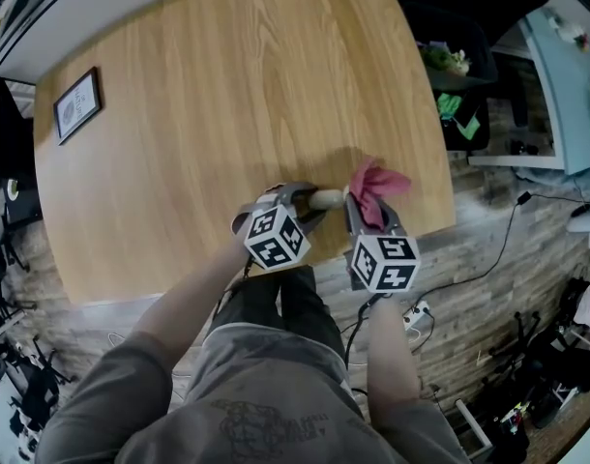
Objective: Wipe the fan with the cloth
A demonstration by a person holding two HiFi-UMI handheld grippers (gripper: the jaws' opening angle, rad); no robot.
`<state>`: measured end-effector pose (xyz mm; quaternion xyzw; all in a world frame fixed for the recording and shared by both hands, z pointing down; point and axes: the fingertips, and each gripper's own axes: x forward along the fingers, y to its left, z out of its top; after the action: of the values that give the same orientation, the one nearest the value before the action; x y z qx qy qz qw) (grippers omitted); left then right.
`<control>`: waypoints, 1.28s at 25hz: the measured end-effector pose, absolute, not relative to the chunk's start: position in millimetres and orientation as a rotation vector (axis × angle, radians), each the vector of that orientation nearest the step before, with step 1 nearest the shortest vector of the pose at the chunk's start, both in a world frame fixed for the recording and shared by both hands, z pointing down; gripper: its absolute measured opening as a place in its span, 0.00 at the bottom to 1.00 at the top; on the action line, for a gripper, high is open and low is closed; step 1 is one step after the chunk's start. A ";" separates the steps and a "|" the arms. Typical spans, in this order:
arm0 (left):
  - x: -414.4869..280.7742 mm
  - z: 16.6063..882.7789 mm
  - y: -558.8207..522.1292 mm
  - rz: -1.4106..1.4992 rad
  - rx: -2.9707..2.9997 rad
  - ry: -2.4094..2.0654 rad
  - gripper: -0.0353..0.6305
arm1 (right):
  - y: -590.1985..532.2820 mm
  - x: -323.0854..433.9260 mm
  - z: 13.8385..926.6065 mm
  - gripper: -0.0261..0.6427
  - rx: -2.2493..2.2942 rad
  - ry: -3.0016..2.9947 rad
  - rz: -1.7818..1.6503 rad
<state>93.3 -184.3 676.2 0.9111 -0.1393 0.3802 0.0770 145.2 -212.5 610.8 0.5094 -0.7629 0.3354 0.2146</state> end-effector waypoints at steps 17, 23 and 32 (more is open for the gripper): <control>93.8 676.1 -183.6 1.137 2.726 -0.407 0.34 | -171.5 144.7 614.6 0.17 1.268 -2.105 0.979; 94.5 676.4 -184.0 1.137 2.722 -0.404 0.34 | -190.8 221.3 612.7 0.17 1.584 -1.932 0.937; 94.5 676.0 -185.2 1.137 2.726 -0.408 0.34 | -212.2 154.5 615.7 0.17 1.488 -2.053 0.874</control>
<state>94.5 -185.2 676.0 0.9113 -0.1365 0.3801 0.0798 154.5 -212.2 615.7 0.5403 -0.7453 0.3172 0.2280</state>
